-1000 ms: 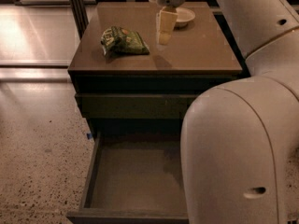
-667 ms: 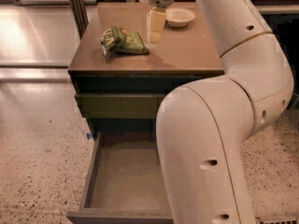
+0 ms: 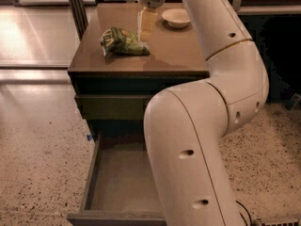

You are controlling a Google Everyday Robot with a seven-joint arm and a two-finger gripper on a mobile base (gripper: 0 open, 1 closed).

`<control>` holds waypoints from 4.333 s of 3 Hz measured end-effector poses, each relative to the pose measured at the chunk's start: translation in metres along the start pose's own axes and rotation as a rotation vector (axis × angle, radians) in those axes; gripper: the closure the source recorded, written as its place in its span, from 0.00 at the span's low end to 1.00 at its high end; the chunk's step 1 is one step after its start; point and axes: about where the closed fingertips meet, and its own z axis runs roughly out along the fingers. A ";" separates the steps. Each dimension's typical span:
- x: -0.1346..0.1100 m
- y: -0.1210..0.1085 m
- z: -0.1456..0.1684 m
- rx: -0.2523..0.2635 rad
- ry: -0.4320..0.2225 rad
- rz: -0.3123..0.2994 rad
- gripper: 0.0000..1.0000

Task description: Place green jalapeno chip bag into middle drawer

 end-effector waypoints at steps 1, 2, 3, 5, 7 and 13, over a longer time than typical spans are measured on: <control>0.000 0.000 0.000 0.000 0.000 0.000 0.00; -0.005 -0.005 0.019 0.001 -0.022 -0.004 0.00; -0.016 -0.007 0.045 -0.021 -0.052 -0.027 0.00; -0.044 0.008 0.107 -0.130 -0.101 -0.083 0.00; -0.052 0.010 0.135 -0.149 -0.133 -0.082 0.19; -0.054 -0.047 -0.042 0.316 -0.203 -0.103 1.00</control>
Offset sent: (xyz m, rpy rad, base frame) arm 0.0252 0.0133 -0.0148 0.0118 0.0497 0.0362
